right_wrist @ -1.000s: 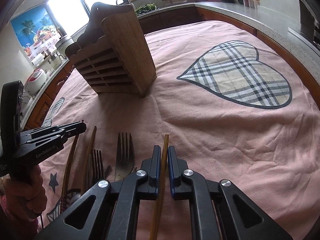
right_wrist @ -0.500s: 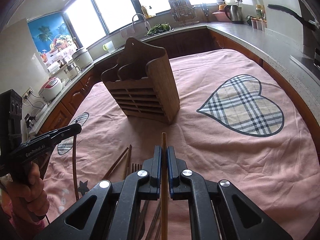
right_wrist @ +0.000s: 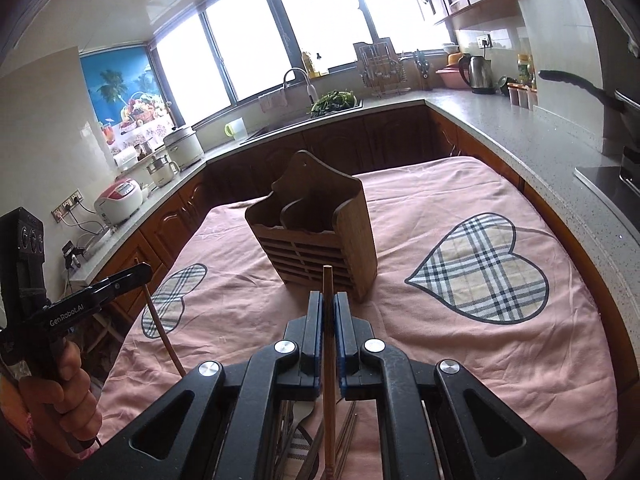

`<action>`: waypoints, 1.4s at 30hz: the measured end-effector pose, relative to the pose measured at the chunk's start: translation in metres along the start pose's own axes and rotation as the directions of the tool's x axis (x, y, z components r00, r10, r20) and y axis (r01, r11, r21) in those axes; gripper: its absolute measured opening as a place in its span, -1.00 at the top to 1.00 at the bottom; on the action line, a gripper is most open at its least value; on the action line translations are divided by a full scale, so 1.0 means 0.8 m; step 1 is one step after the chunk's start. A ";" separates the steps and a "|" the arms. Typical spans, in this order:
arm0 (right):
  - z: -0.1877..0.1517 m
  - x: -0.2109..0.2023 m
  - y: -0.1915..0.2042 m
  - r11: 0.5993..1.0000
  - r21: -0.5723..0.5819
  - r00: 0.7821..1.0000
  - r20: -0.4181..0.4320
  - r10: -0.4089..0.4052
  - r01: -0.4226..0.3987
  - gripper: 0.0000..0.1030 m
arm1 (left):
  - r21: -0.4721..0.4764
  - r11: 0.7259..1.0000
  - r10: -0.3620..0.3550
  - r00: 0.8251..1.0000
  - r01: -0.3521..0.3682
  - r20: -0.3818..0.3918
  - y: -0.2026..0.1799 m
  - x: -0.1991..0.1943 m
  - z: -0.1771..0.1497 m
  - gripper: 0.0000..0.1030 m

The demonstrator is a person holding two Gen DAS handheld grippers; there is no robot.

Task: Organize utensils
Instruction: 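Lift the wooden chopstick with the right tool over the wooden holder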

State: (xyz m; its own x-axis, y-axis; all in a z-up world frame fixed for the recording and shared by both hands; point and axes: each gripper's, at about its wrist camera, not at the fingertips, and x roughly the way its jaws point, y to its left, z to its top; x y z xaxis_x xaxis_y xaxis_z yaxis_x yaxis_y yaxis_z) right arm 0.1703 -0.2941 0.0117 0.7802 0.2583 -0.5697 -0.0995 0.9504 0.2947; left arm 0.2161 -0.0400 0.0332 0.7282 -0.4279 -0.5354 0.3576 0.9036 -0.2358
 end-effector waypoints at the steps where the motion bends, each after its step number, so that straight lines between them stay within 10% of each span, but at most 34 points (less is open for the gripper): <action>1: 0.004 -0.004 0.002 1.000 -0.002 1.000 0.014 0.000 0.000 0.90 | -0.004 1.000 0.000 1.000 0.000 0.012 0.001 -0.004 0.003 0.91; 23: 0.117 -0.014 0.022 1.000 -0.018 0.968 0.248 0.027 -0.023 0.90 | -0.016 0.999 0.035 0.971 -0.032 0.238 0.012 -0.033 0.108 0.91; 35: 0.178 0.023 0.001 1.000 0.028 0.939 0.343 0.003 -0.013 0.90 | -0.101 0.995 0.050 0.933 -0.015 0.357 0.029 0.017 0.177 0.91; 42: 0.174 0.079 -0.012 0.999 0.051 0.944 0.328 -0.019 0.002 0.90 | -0.176 0.984 0.073 0.939 -0.014 0.335 0.050 0.090 0.184 0.91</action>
State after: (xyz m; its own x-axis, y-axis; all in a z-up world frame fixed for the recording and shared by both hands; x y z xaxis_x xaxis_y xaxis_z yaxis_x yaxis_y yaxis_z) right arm 0.3065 -0.3114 0.0797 0.9413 0.1693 -0.2919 -0.0660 0.9407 0.3327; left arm 0.3691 -0.0374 0.1041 0.9061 -0.3423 -0.2484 0.2390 0.8990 -0.3671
